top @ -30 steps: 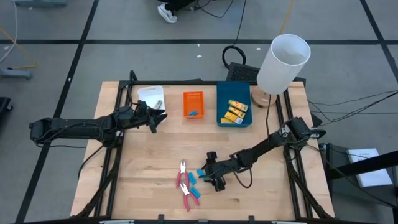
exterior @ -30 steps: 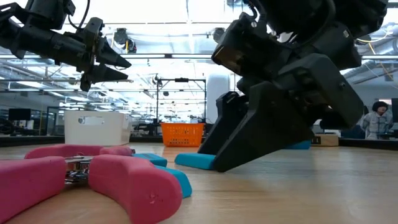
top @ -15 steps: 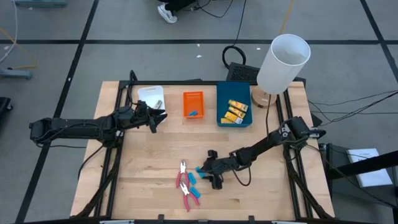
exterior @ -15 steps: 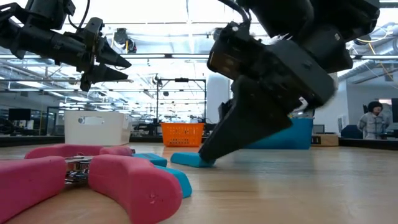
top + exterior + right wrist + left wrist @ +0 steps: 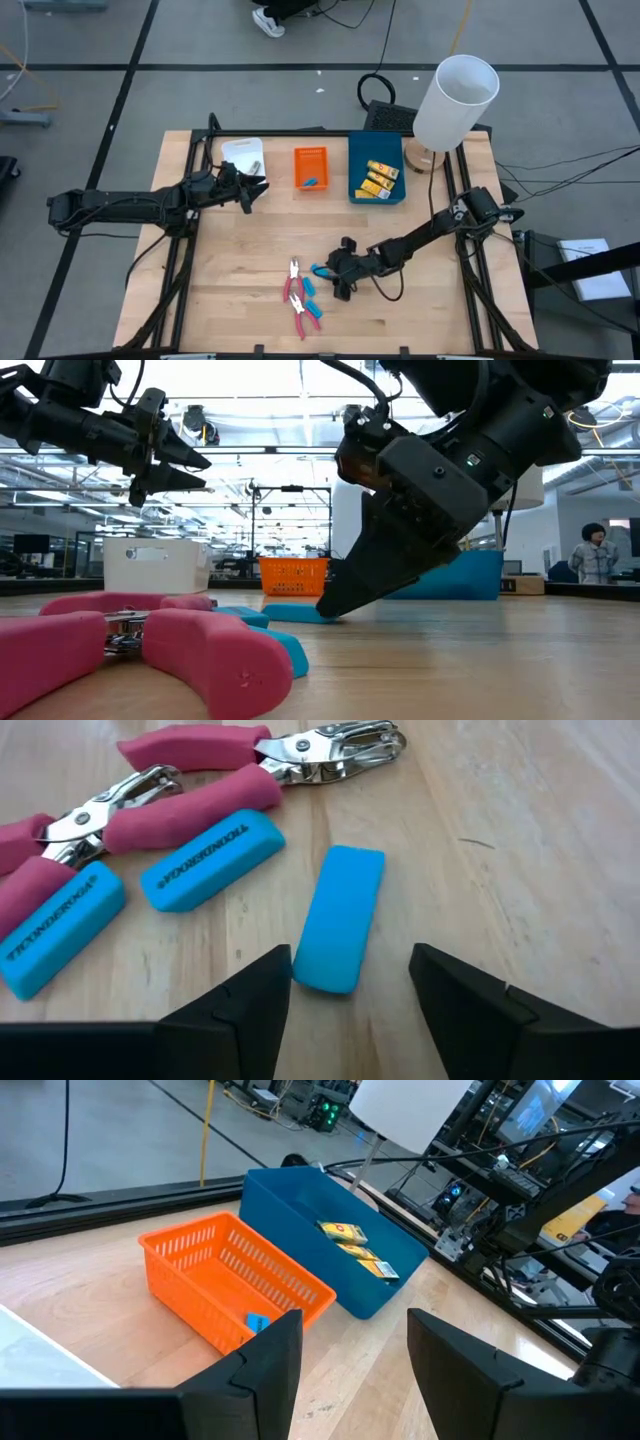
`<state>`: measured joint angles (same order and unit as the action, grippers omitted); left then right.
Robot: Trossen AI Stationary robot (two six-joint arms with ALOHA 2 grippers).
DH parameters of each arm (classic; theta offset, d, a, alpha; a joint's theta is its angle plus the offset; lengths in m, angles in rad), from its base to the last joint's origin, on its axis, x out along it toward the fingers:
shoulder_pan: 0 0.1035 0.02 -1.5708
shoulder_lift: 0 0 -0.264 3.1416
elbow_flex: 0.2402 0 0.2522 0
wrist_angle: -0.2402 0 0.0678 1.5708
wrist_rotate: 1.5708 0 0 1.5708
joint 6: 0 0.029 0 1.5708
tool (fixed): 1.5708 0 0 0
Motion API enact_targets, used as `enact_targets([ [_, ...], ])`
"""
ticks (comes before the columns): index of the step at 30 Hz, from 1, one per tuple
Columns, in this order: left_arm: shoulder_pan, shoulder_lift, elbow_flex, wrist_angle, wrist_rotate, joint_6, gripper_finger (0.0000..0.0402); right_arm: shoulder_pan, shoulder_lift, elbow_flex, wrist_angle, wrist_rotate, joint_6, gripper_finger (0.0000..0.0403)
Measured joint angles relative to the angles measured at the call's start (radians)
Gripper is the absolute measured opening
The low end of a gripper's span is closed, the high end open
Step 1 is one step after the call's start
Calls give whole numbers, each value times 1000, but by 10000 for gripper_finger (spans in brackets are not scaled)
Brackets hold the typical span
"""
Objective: Pick & Place School Supplies
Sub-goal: Put the eraser into the orange bin
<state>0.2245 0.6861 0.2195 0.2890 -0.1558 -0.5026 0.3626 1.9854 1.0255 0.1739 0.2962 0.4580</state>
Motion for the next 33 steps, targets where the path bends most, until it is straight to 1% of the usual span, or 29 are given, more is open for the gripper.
enact_targets([
  [3,0,0,0,0,0,0,184,0,1,-1,0,21,-7,200],
  [9,0,0,0,0,0,-4,184,16,5,-4,107,24,-105,199],
  [14,0,0,0,5,-1,-12,184,16,6,-4,125,34,-134,199],
  [19,0,0,0,4,-2,-24,184,13,70,-3,233,51,-132,198],
  [22,-1,0,0,3,-3,-26,184,13,97,-2,246,44,-128,195],
  [26,-1,0,0,2,-3,-26,184,12,97,-1,227,37,-133,177],
  [33,-1,0,0,-1,-3,-26,184,18,97,-1,199,18,-131,131],
])
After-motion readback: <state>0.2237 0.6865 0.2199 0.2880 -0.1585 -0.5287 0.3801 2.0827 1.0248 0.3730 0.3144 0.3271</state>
